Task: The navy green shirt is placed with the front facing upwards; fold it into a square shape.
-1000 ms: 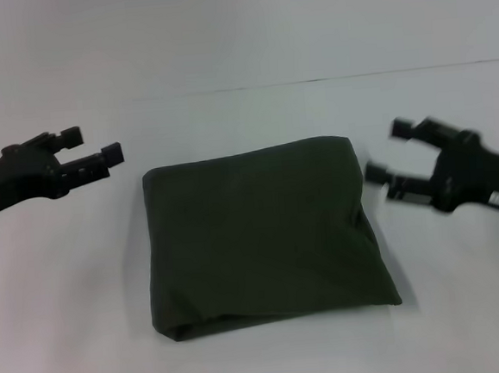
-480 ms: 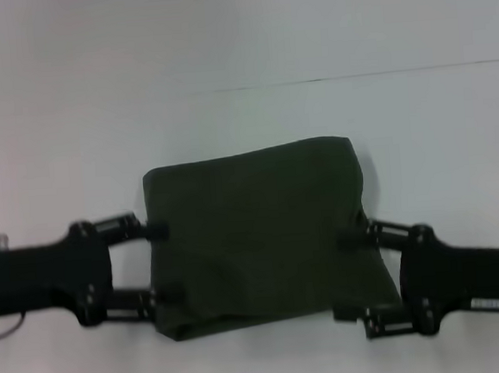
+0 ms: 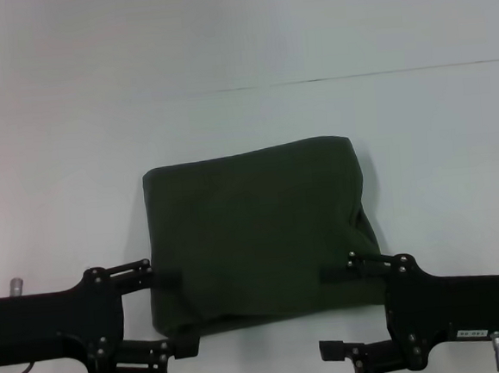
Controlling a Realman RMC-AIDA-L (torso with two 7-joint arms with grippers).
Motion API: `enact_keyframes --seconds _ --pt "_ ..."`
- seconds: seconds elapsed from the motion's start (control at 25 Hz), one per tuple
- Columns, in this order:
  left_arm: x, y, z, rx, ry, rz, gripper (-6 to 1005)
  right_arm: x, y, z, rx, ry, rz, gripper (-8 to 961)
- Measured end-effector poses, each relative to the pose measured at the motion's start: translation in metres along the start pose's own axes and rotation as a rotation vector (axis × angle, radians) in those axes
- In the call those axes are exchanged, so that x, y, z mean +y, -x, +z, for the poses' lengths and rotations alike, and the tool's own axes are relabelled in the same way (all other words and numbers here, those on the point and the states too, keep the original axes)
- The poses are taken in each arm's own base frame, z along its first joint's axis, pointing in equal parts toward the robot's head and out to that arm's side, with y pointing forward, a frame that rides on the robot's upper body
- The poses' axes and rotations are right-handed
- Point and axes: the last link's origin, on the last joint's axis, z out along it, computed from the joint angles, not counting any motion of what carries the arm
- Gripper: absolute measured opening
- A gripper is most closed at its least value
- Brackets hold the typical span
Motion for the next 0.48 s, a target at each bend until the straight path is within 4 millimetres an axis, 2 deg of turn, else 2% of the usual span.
enact_keyframes --seconds 0.48 --pt "0.0 0.012 0.002 -0.041 -0.01 -0.005 909 -0.003 -0.001 0.003 0.008 -0.007 0.004 919"
